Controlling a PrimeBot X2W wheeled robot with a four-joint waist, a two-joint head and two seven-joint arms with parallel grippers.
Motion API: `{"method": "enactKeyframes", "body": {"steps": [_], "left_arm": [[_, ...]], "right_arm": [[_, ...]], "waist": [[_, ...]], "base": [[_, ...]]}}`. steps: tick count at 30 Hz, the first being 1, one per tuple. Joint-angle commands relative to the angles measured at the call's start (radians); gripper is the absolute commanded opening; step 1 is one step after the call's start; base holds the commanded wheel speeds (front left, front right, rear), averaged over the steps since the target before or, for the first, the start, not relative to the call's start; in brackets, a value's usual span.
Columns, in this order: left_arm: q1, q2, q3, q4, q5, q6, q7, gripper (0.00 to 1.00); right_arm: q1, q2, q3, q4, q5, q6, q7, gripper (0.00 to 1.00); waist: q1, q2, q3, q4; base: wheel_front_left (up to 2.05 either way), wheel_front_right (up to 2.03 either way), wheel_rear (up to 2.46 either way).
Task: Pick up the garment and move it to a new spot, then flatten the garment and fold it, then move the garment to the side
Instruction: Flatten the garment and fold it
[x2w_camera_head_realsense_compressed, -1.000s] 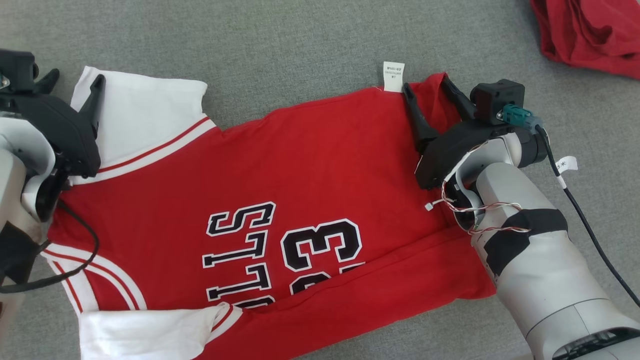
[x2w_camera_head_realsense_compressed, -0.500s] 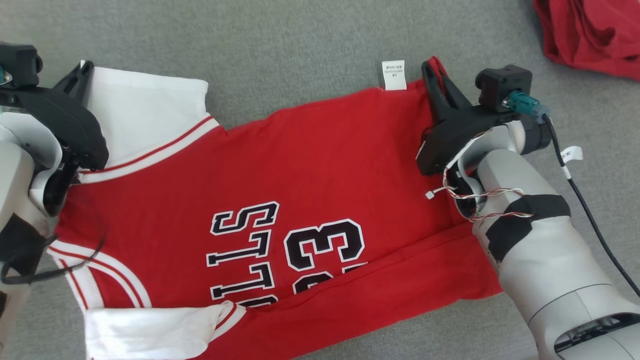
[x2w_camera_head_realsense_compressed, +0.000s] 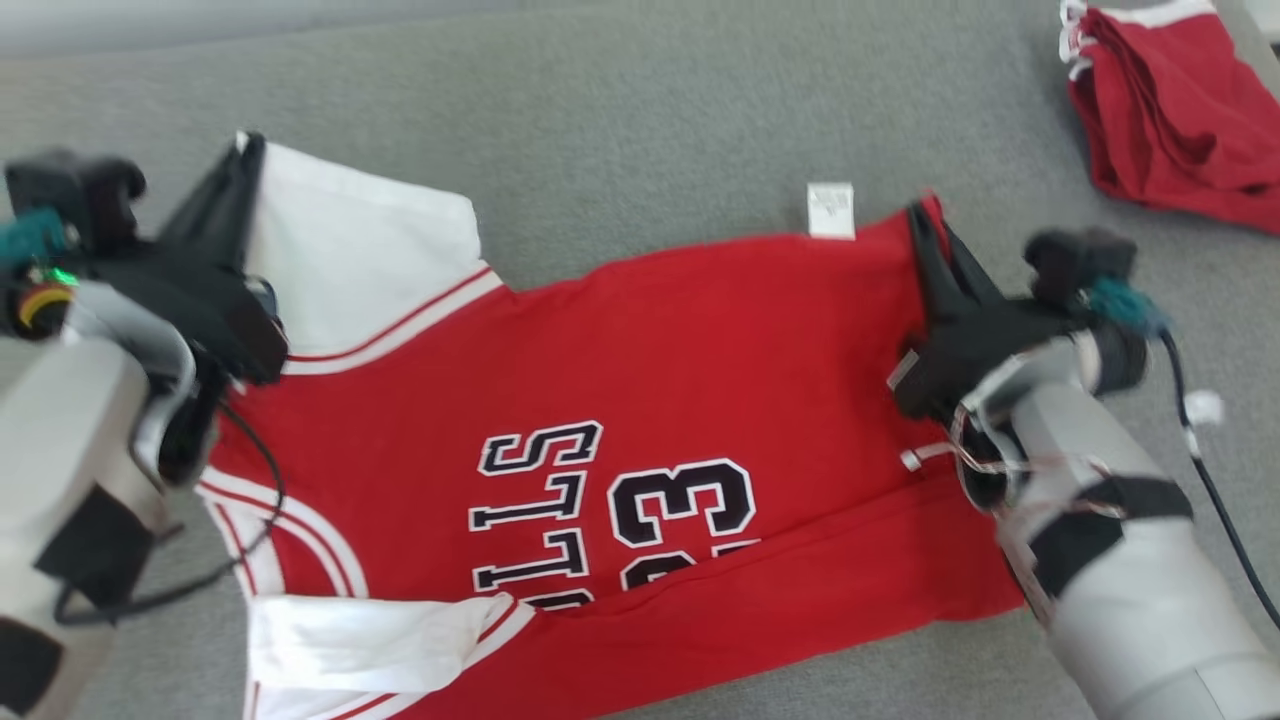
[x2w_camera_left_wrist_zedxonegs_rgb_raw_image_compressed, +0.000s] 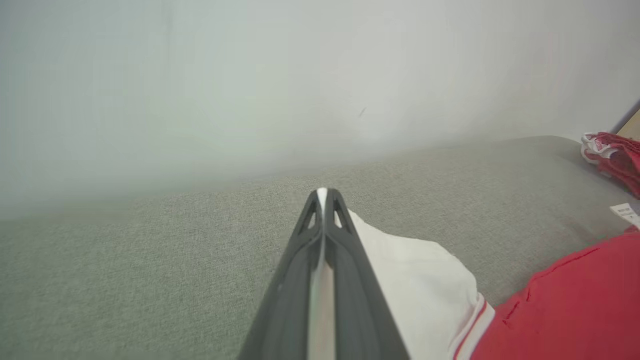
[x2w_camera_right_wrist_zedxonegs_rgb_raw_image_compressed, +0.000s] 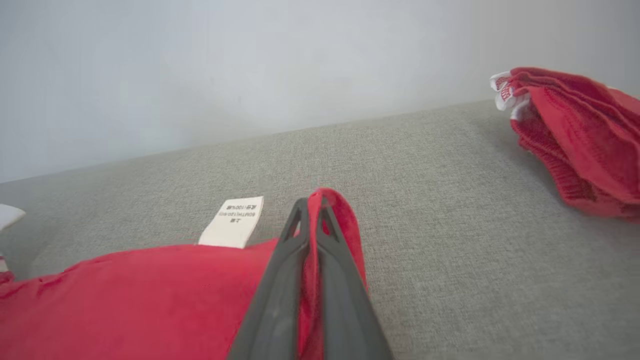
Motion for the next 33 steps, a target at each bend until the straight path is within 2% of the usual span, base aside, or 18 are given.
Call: {"method": "enactKeyframes", "body": {"steps": [1,6,14,17,22,33], "left_arm": [[0.024,0.003,0.003,-0.006,-0.008,0.001,-0.010,0.00],[0.139,0.019,0.032,-0.114,-0.033,0.012,-0.049,0.00],[0.388,0.030,0.143,-0.388,-0.014,0.099,-0.061,0.00],[0.500,0.014,0.198,-0.498,0.013,0.133,-0.060,0.00],[0.657,-0.026,0.246,-0.624,0.062,0.160,-0.060,0.00],[0.903,-0.155,0.360,-0.688,0.114,0.169,-0.060,0.00]], "right_arm": [[0.022,-0.014,0.000,-0.009,0.009,-0.003,-0.003,0.00],[0.148,-0.070,-0.003,-0.123,0.066,-0.003,-0.004,0.00],[0.331,-0.130,-0.035,-0.298,0.159,-0.003,-0.002,0.00],[0.396,-0.143,-0.053,-0.348,0.180,-0.003,-0.002,0.00],[0.491,-0.141,-0.102,-0.419,0.228,-0.003,-0.002,0.00],[0.680,-0.141,-0.175,-0.540,0.267,-0.003,-0.002,0.00]], "waist": [[0.0001,0.0000,-0.036,0.033],[0.0001,0.0000,-0.083,0.071],[0.0001,0.0000,-0.129,0.114],[0.0001,0.0000,-0.139,0.128],[0.0001,0.0000,-0.152,0.149],[0.0001,0.0000,-0.178,0.159]], "base": [[0.00,0.00,0.00],[0.00,0.00,0.00],[0.00,0.00,0.00],[0.00,0.00,0.00],[0.00,0.00,0.00],[0.00,0.00,0.00]]}}
